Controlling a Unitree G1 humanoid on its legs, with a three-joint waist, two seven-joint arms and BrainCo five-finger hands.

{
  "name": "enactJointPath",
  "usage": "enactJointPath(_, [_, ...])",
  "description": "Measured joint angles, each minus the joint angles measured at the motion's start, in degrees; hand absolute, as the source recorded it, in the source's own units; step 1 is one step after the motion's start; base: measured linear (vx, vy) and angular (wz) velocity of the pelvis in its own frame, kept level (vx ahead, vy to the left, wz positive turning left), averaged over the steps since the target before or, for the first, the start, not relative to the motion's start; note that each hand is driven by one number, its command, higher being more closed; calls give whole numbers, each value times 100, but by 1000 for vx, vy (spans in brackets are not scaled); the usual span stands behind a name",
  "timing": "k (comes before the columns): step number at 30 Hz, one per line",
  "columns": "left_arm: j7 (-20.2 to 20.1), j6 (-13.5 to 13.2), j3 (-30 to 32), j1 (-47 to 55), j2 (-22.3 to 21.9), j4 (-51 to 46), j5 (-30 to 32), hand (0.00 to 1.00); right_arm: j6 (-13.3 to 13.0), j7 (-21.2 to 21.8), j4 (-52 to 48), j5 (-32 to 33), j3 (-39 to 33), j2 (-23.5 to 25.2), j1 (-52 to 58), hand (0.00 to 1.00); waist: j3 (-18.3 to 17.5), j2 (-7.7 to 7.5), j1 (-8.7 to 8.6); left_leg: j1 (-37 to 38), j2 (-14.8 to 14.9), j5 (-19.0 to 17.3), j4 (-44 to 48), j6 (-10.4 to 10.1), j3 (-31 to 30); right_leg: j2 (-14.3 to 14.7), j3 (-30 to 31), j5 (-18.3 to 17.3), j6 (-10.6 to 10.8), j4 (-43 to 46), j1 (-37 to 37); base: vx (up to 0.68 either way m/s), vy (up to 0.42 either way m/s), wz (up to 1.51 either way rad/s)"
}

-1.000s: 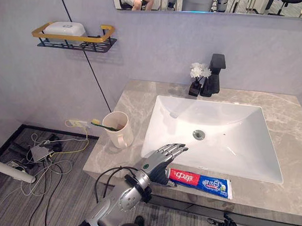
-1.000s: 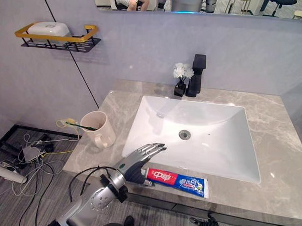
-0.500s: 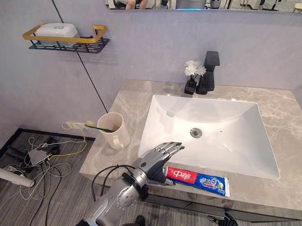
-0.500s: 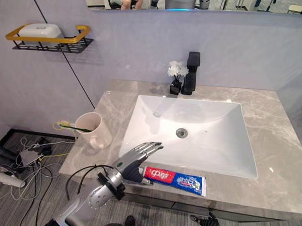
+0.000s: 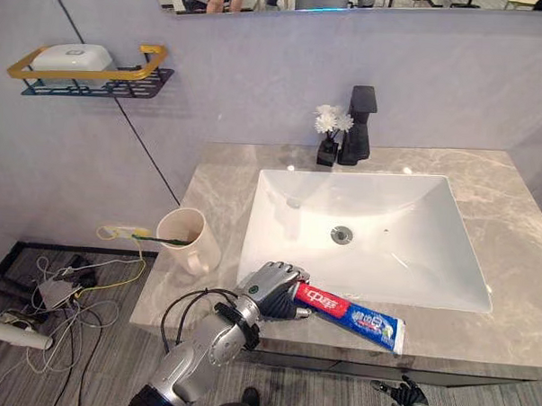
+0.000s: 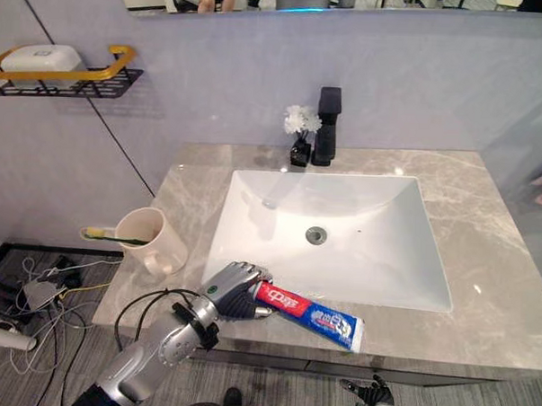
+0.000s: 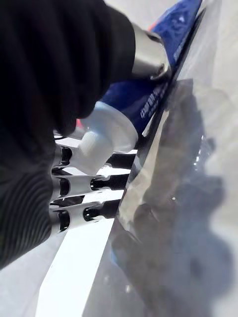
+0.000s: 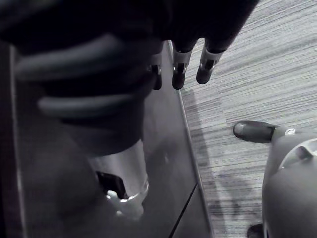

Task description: Organize washtable

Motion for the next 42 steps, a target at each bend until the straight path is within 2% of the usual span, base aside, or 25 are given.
enactJointPath(16, [-18, 44, 133, 76, 39, -11, -43, 100, 5, 38, -1, -2, -89, -1, 4, 0, 5, 19, 7, 48, -3, -59, 11, 20, 37, -10, 38, -13, -21, -1, 30, 1, 1, 0])
enactJointPath(24, [40, 53, 318, 328, 38, -139, -470, 100, -6, -1, -128, 67, -92, -1, 8, 0, -14, 40, 9, 44, 22, -84, 1, 14, 187, -10, 190, -11, -19, 21, -69, -2, 9, -10])
enactJointPath(28, [271, 113, 510, 497, -15, -288, -724, 100, -32, -83, -169, 299, -109, 3, 14, 0, -18, 18, 19, 37, 54, -90, -40, 13, 337, -2, 337, 6, -37, 38, -173, 5, 11, -17])
enactJointPath(33, [395, 163, 640, 536, -40, -573, -975, 100, -47, -97, -194, 342, -232, 19, 110, 0, -35, -67, 34, 23, 76, -97, -66, 13, 468, 8, 462, 34, -69, 38, -256, 2, 11, -14])
enactJointPath(39, [522, 168, 724, 575, -349, -1137, -1140, 100, -87, -256, -407, 322, -594, 98, 330, 0, -128, -220, 53, -43, 92, -133, -23, 11, 638, 5, 657, 70, -38, 64, -404, -13, 15, -16])
enactJointPath(42, [642, 162, 724, 591, -536, -1414, -1322, 100, -90, -351, -825, 278, -640, 188, 566, 0, -167, -270, 44, -61, 108, -194, 51, 12, 721, 7, 771, 70, -38, 110, -465, -26, 15, -15])
